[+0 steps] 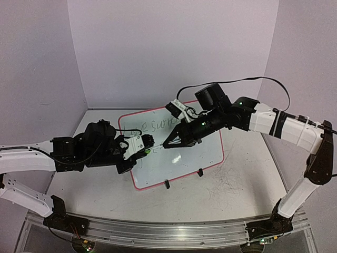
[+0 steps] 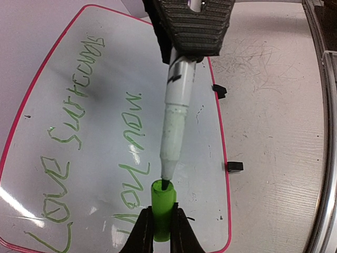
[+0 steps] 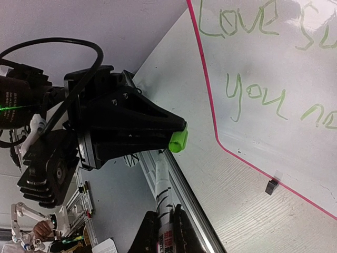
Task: Write a sentence on the whiteboard
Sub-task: Insert the whiteboard marker without the cap into the pen cap, then put down the whiteboard marker at the center of the board, then reset both arms
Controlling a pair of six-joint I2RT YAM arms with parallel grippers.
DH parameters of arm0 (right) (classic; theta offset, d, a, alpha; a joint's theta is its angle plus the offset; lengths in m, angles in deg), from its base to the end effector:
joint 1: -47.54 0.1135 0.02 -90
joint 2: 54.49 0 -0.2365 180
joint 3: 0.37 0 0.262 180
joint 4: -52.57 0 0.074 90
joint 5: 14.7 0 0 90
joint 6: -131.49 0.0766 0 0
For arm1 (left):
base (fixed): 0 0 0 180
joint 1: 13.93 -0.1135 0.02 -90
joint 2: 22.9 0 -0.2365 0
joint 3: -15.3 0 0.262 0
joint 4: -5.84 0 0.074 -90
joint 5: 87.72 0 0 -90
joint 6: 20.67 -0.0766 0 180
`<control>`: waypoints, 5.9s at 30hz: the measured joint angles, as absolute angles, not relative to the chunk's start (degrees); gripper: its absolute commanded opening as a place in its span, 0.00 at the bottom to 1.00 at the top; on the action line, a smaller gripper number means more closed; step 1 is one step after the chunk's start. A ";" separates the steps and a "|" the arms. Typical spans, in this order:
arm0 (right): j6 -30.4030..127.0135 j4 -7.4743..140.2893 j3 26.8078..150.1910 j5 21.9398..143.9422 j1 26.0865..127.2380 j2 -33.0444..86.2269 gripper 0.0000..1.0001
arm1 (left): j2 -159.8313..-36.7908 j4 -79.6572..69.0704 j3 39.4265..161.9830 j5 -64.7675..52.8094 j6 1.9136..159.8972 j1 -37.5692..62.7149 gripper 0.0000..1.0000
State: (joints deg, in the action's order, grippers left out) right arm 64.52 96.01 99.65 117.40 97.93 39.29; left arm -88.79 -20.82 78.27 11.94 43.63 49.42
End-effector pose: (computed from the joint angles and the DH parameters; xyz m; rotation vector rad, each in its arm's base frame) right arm 0.2156 0.3411 0.2989 -1.0193 2.2371 1.4615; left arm 0.1528 -0.2758 0.2422 1.3884 1.5579 -0.2249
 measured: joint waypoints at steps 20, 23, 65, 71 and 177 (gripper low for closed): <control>63.88 97.69 101.37 114.95 97.90 40.45 0.00 | -88.87 -20.81 78.25 11.93 43.68 49.84 0.00; 63.76 97.79 101.37 114.94 97.90 40.45 0.00 | -88.93 -20.81 78.25 11.93 43.68 49.84 0.00; 62.57 102.28 105.25 115.99 97.65 46.09 0.00 | -91.77 -22.15 78.25 14.76 43.68 50.56 0.00; 62.61 105.62 107.40 115.64 97.95 47.54 0.00 | -93.34 -23.02 78.60 16.93 43.65 52.45 0.00; 57.95 72.17 56.29 62.20 81.74 -2.86 0.98 | -83.31 -30.13 92.81 13.83 91.50 20.70 0.99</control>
